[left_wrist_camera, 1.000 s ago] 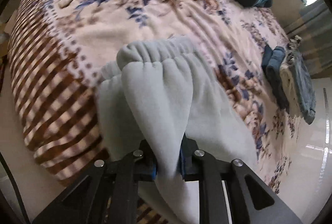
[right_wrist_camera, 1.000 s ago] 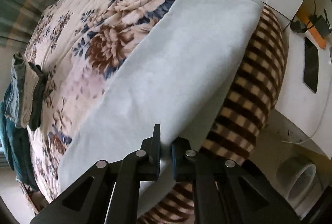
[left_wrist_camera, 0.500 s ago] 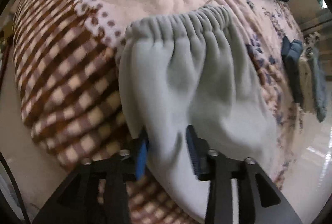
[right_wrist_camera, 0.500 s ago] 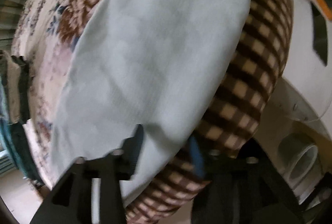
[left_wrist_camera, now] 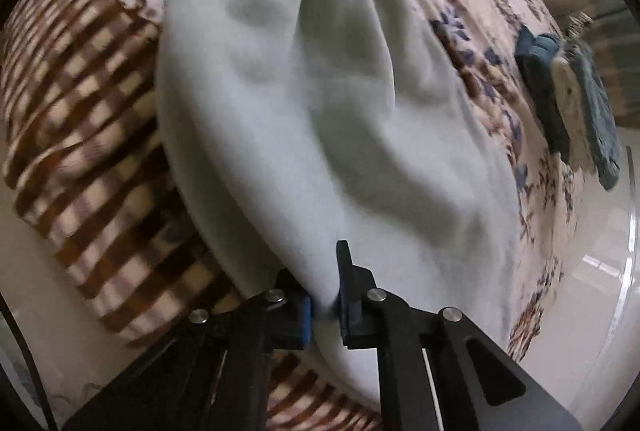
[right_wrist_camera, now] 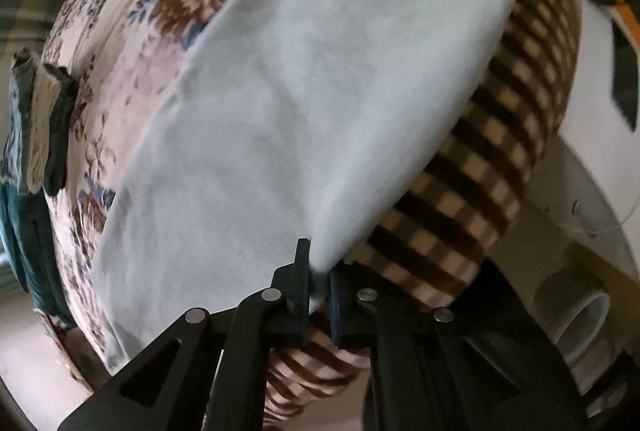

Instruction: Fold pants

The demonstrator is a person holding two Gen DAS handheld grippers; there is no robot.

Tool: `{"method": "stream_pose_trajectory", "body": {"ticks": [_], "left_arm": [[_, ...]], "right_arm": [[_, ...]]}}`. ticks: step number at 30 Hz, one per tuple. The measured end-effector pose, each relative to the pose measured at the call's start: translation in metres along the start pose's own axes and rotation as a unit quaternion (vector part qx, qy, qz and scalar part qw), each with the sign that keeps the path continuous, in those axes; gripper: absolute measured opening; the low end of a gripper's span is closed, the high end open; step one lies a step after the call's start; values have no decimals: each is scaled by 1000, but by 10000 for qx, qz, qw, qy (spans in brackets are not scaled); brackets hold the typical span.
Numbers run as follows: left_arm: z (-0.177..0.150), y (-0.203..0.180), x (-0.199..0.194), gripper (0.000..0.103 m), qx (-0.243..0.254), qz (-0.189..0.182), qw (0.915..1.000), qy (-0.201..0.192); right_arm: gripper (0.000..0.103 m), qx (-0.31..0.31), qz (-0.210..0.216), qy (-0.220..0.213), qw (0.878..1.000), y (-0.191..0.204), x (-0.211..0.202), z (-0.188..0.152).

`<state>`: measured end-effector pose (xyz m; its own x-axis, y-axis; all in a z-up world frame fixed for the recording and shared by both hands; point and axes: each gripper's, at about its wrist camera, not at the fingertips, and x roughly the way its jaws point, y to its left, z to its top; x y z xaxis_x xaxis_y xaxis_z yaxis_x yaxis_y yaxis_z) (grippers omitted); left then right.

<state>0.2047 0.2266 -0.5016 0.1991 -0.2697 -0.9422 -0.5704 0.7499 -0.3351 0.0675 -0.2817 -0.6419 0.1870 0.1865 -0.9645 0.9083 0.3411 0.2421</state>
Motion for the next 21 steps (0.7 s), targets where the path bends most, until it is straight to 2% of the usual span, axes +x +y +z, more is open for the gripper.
{"method": "stream_pose_trajectory", "body": {"ticks": [3, 5, 6, 8, 9, 10, 11, 12, 13, 15, 16, 17, 18, 20, 21], "left_arm": [[-3, 19, 9, 8, 22, 334, 9993, 177], [-2, 31, 21, 9, -99, 367, 9985, 399], [-1, 31, 22, 11, -116, 386, 9983, 419], [-3, 17, 13, 13, 136, 534, 9978, 365], [-6, 10, 7, 20, 317, 672, 9967, 316], [-12, -3, 0, 24, 590, 855, 9943, 224], [-18, -16, -6, 31, 911, 954, 9912, 104], [-27, -34, -12, 42, 1331, 1113, 9848, -27], [-37, -51, -16, 48, 1712, 1248, 9772, -141], [-67, -88, -27, 69, 2416, 1176, 9620, -482], [-77, -101, -29, 76, 2654, 1155, 9555, -576], [-97, -124, -29, 91, 3057, 1141, 9429, -662], [-111, -141, -27, 96, 3326, 1169, 9332, -694], [-150, -182, -17, 96, 3895, 1119, 9110, -757], [-164, -195, -13, 96, 4043, 1077, 9051, -759]], "right_arm": [[8, -161, -100, 5, 9998, -2, -4, -1], [9, -42, -84, 252, 9996, -9, 12, 5], [10, -8, -30, 498, 9988, -11, 26, 9], [14, 132, 36, 686, 9976, -17, 35, 18], [16, 185, 194, 749, 9968, -19, 33, 21], [31, 150, 274, 751, 9967, -19, 30, 22], [58, 70, 332, 712, 9969, -20, 23, 23], [68, -14, 444, 625, 9971, -21, 13, 24], [79, -90, 596, 494, 9970, -22, 2, 23], [79, -272, 606, 353, 9972, -26, -17, 24], [79, -363, 579, 296, 9972, -29, -28, 27], [80, -396, 546, 186, 9976, -34, -38, 30], [80, -401, 524, 61, 9978, -41, -49, 34], [80, -301, 432, -235, 9983, -57, -68, 51], [80, -183, 375, -440, 9982, -70, -77, 65]]}}
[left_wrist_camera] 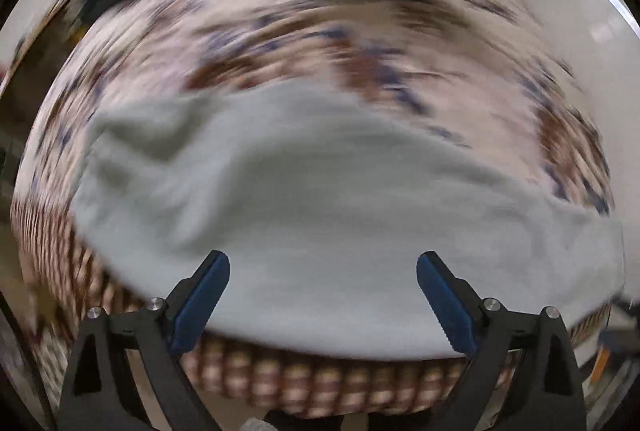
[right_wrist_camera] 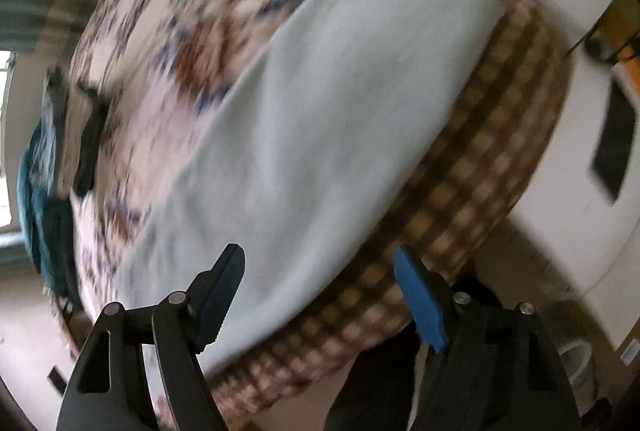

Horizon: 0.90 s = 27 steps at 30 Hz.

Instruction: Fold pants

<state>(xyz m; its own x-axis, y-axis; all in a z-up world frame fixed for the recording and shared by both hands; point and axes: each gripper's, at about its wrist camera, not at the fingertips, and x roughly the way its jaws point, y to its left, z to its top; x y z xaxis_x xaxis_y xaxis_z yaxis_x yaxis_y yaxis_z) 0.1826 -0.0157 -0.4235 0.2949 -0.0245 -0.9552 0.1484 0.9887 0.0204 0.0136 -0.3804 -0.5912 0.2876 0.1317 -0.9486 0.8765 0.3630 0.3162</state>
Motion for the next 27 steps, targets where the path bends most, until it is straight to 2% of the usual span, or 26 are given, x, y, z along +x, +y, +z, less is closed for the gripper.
{"method": "stream_pose_trajectory", "body": {"ticks": [3, 4, 6, 7, 8, 9, 10, 11, 12, 14, 15, 16, 18, 19, 21, 22, 23, 24, 25, 26, 27], "left_arm": [[7, -80, 9, 96, 463, -290, 9985, -7], [12, -93, 14, 96, 514, -336, 9981, 18], [13, -139, 25, 96, 697, -479, 9964, 43], [13, -161, 32, 96, 796, -472, 9957, 58], [13, -175, 37, 96, 864, -485, 9950, 107], [13, -196, 47, 96, 934, -546, 9939, 223], [13, -208, 54, 96, 982, -538, 9933, 289], [14, -222, 59, 96, 1040, -506, 9927, 343], [13, -233, 65, 96, 1095, -486, 9919, 411], [14, -246, 76, 96, 1109, -344, 9920, 493], [14, -246, 78, 96, 1079, -309, 9923, 520], [16, -246, 80, 96, 1021, -228, 9930, 544], [18, -241, 83, 96, 868, -138, 9945, 563], [20, -237, 81, 96, 772, -107, 9955, 543], [25, -221, 73, 96, 548, -33, 9976, 413], [28, -210, 67, 96, 411, -47, 9986, 340], [31, -197, 59, 96, 285, -47, 9992, 266], [35, -180, 51, 96, 153, -14, 9997, 190], [39, -163, 43, 96, 35, -1, 9999, 129], [43, -138, 33, 96, -114, 27, 9999, 41], [45, -120, 27, 96, -205, 98, 9997, -16]], "right_arm": [[79, 376, -82, -400, 9985, -35, -12, 44], [79, 517, -120, -510, 9973, -49, -12, 63], [79, 755, -62, -581, 9954, -74, -2, 101], [76, 807, 41, -527, 9953, -81, 6, 116], [53, 848, 143, -460, 9952, -89, 14, 129], [37, 870, 195, -337, 9955, -95, 24, 141], [27, 887, 267, -122, 9956, -98, 37, 149], [22, 855, 344, -75, 9957, -98, 42, 152], [20, 603, 367, -218, 9973, -93, 35, 156], [16, 313, 183, -506, 9981, -88, 23, 156], [16, 382, 161, -514, 9978, -94, 21, 157], [16, 506, 165, -340, 9980, -103, 29, 159], [18, 716, 181, -54, 9973, -114, 44, 157], [23, 689, 198, 104, 9974, -113, 49, 158], [38, 581, 166, 261, 9978, -104, 47, 161], [49, 473, 135, 312, 9983, -97, 39, 162], [62, 321, 79, 304, 9990, -90, 29, 159], [69, 22, -103, 222, 9997, -75, 15, 155], [80, -281, -223, 114, 9993, -59, 7, 149], [87, -677, -340, -21, 9971, -41, -4, 140], [89, -1151, -458, -147, 9922, -17, -12, 128]]}}
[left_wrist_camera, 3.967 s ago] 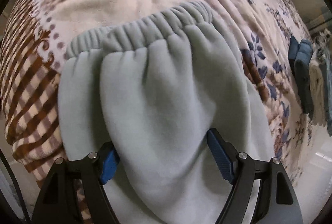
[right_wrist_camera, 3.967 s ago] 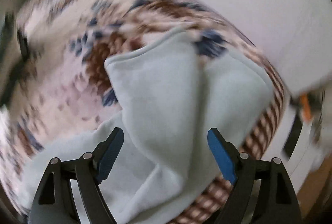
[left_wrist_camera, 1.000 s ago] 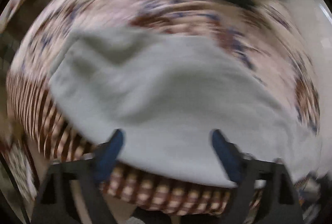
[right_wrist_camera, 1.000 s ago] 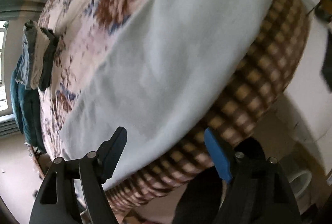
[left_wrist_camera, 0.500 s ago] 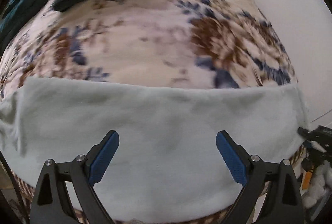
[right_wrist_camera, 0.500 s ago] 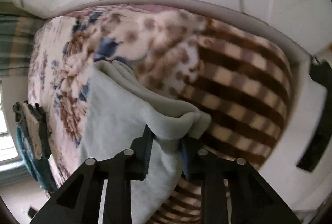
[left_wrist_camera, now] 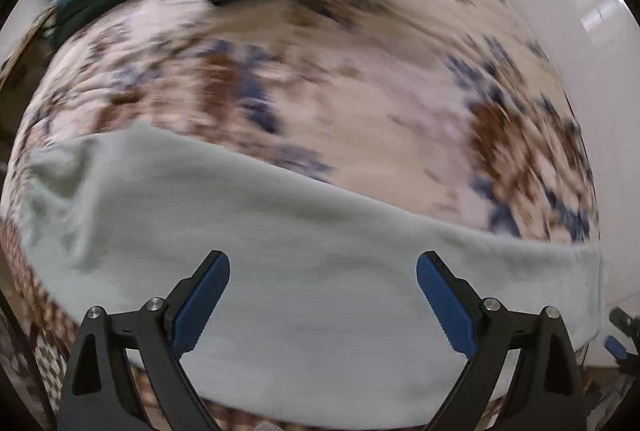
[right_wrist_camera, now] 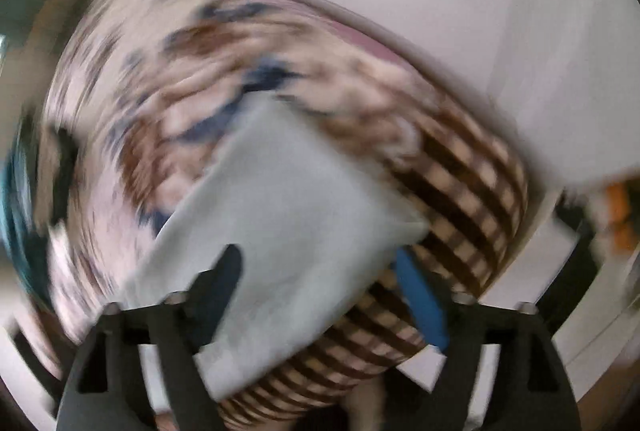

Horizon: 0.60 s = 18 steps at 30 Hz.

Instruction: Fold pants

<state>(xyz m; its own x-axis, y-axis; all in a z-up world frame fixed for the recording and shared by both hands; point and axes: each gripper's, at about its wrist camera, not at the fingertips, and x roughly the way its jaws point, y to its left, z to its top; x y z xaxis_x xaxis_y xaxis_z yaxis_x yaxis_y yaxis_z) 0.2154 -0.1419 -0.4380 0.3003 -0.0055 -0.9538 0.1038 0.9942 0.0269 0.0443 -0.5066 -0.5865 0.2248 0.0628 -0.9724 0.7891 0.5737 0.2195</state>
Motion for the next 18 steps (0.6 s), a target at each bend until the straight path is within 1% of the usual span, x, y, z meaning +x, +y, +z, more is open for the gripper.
{"method": "stream_pose_trajectory", "body": {"ticks": [1, 2, 3, 6, 8, 10, 11, 13, 15, 16, 18], "left_arm": [[4, 26, -7, 96, -115, 102, 9999, -35], [7, 48, -12, 96, -212, 181, 9996, -65], [10, 77, -18, 96, -342, 285, 9990, -100], [23, 174, -27, 96, -862, 342, 9957, -19], [32, 247, -27, 96, -1388, 198, 9901, 84], [44, 325, -21, 96, -2033, -49, 9788, 232], [51, 366, -15, 95, -2360, -261, 9709, 299], [62, 426, 0, 95, -2786, -520, 9581, 416], [75, 473, 24, 95, -3022, -796, 9479, 622], [79, 486, 34, 95, -3064, -932, 9445, 728], [89, 510, 66, 95, -3153, -1248, 9338, 1141]], "right_arm": [[89, -539, -91, -83, 9985, 31, -8, -9], [89, -937, -83, -78, 9955, 58, -11, -17], [89, -1407, 38, 66, 9900, 94, -10, -30], [89, -2086, 387, 578, 9755, 179, 12, -58], [89, -2444, 543, 974, 9632, 241, 37, -80], [89, -2721, 653, 1227, 9522, 308, 63, -101], [89, -2849, 674, 1293, 9474, 340, 73, -109], [89, -3111, 732, 1384, 9374, 406, 96, -128], [89, -3239, 706, 1466, 9320, 462, 118, -140], [89, -3257, 733, 1532, 9301, 489, 128, -146], [89, -3226, 699, 1673, 9290, 529, 146, -152]]}}
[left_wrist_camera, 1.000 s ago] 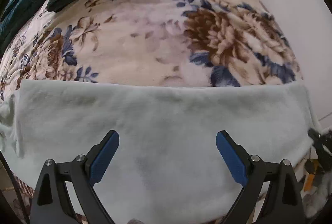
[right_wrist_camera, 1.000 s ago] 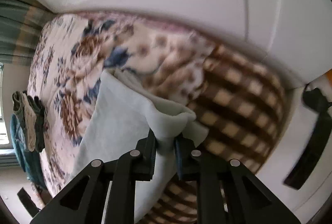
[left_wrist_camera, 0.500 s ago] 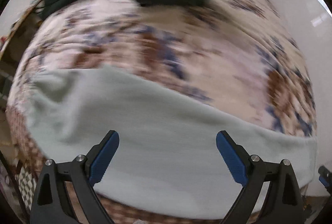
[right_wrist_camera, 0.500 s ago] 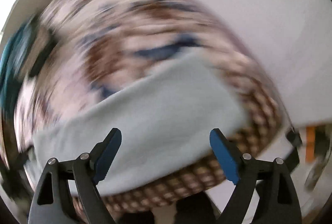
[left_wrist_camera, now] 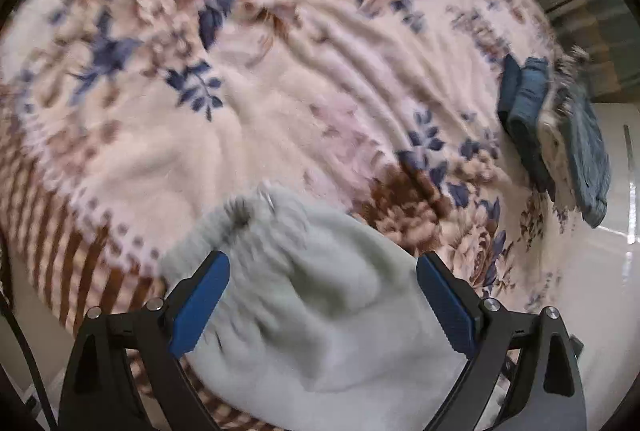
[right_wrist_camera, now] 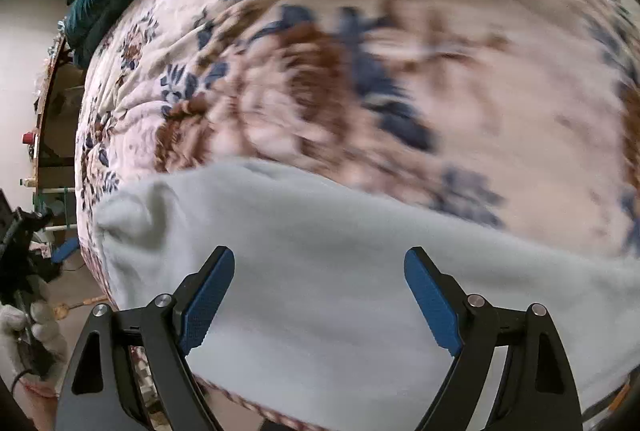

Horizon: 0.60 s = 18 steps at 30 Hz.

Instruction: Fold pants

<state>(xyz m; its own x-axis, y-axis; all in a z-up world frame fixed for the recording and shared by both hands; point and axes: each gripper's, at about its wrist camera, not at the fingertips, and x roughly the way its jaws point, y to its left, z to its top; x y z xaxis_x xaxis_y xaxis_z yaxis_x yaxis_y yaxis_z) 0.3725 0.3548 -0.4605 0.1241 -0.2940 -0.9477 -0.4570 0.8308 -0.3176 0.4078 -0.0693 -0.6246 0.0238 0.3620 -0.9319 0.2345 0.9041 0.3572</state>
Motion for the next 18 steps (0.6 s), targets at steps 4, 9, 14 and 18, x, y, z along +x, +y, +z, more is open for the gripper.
{"method": "stream_pose_trajectory", "body": {"ticks": [4, 9, 14, 18], "left_arm": [[32, 17, 54, 94, -247, -552, 9917, 1136], [34, -4, 80, 38, 357, -383, 9900, 1310], [11, -12, 53, 33, 1088, -51, 9913, 735], [-7, 8, 28, 32, 985, 6, 9936, 561]], "right_arm": [[89, 68, -67, 192, 9998, 42, 31, 40], [89, 125, -215, 438, 9987, 52, 52, 67], [78, 198, 46, 709, 9973, 41, 59, 84], [71, 365, 625, 1242, 9896, 28, 75, 89]]}}
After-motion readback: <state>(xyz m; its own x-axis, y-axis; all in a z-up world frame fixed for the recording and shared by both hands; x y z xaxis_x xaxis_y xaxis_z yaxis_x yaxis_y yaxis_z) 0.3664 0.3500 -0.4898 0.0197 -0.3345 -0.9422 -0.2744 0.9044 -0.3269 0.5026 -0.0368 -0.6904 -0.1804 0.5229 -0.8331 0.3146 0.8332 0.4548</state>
